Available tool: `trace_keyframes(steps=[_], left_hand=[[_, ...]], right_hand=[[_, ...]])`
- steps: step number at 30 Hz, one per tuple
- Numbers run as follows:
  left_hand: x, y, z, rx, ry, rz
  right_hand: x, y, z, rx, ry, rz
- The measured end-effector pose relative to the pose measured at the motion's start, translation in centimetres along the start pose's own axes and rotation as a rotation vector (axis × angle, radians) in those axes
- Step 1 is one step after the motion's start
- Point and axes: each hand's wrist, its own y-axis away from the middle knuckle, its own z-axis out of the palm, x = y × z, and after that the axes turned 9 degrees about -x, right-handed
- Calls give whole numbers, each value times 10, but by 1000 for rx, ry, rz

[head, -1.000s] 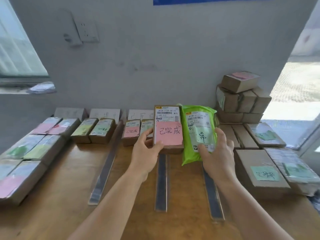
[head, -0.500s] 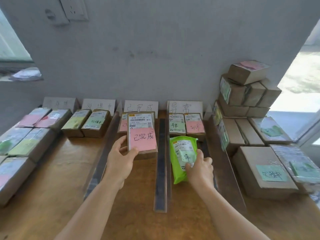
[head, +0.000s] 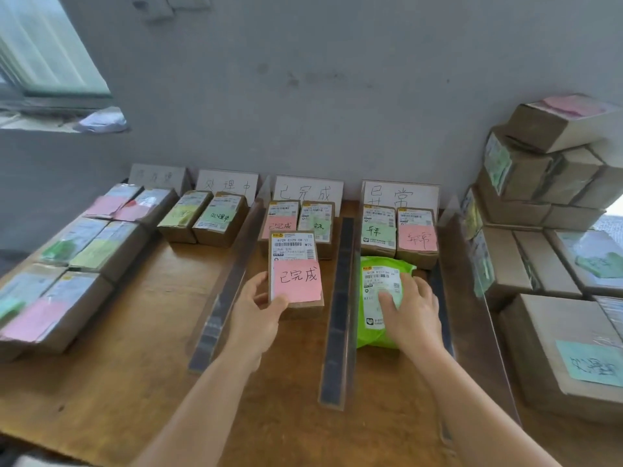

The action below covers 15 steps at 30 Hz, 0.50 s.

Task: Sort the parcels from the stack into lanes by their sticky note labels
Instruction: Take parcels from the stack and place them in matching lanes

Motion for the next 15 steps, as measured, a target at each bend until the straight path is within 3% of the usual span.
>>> trace_keyframes(steps=[3, 6, 11, 15], left_hand=[[-9, -5, -6, 2, -18, -35], [-19, -15, -16, -19, -33, -70], [-34, -32, -23, -69, -136, -85], [-42, -47, -26, -59, -425, -5]], right_hand=[[-42, 10, -5, 65, -18, -237], [-85, 19, 12, -106, 15, -411], [-112, 20, 71, -512, 224, -283], [-115, 16, 105, -532, 217, -201]])
